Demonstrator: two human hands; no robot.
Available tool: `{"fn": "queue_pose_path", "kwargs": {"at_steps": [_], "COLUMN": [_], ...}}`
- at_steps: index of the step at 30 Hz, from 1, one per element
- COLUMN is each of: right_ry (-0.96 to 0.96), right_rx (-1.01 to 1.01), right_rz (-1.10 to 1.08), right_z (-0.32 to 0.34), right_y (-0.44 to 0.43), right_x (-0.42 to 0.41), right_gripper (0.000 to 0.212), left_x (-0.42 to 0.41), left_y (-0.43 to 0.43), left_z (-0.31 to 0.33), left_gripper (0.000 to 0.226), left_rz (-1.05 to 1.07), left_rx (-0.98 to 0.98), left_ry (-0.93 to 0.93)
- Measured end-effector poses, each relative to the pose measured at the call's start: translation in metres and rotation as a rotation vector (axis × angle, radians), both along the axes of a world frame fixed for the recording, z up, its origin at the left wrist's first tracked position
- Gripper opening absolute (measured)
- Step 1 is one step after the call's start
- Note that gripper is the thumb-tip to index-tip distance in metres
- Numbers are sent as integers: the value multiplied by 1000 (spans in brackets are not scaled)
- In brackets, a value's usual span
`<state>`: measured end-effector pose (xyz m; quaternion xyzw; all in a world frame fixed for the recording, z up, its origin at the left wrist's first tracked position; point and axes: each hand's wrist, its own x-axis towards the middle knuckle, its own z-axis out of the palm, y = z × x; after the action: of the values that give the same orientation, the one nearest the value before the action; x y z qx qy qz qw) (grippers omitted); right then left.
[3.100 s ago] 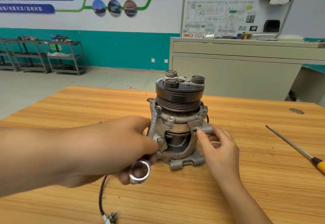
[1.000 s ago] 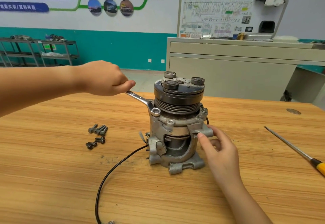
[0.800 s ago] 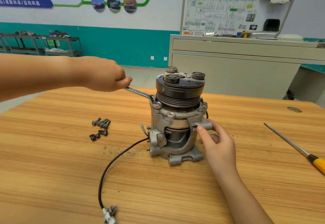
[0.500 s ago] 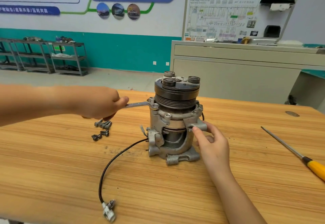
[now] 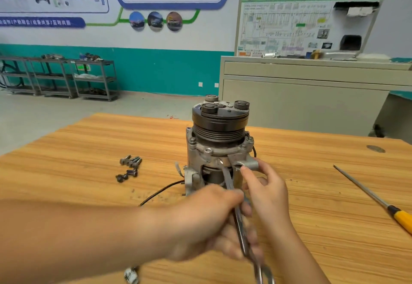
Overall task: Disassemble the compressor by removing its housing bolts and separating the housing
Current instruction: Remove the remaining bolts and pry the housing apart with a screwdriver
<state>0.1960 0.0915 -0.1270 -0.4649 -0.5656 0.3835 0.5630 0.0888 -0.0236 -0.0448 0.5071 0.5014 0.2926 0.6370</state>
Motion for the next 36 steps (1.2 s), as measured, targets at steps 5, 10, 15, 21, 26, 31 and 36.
{"fn": "queue_pose_path", "kwargs": {"at_steps": [5, 10, 15, 21, 26, 31, 36], "right_ry": [10, -153, -313, -311, -290, -297, -281], "right_rx": [15, 140, 401, 451, 419, 419, 398], "right_rz": [86, -53, -162, -192, -149, -123, -109], "right_z": [-5, 1, 6, 7, 8, 7, 7], "right_y": [2, 0, -7, -8, -7, -3, -3], "right_x": [3, 5, 3, 4, 7, 10, 10], "right_gripper": [32, 41, 47, 38, 39, 36, 34], "left_x": [-23, -100, -165, -172, -173, -182, -194], "left_y": [-20, 6, 36, 65, 89, 109, 111], "left_z": [-3, -3, 22, 43, 72, 89, 100], "left_gripper": [19, 46, 63, 36, 36, 28, 33], "left_rz": [-151, 135, 192, -44, -185, -363, -285], "left_rx": [188, 417, 523, 519, 401, 134, 208], "left_ry": [139, 403, 591, 738, 793, 1157, 958]}}
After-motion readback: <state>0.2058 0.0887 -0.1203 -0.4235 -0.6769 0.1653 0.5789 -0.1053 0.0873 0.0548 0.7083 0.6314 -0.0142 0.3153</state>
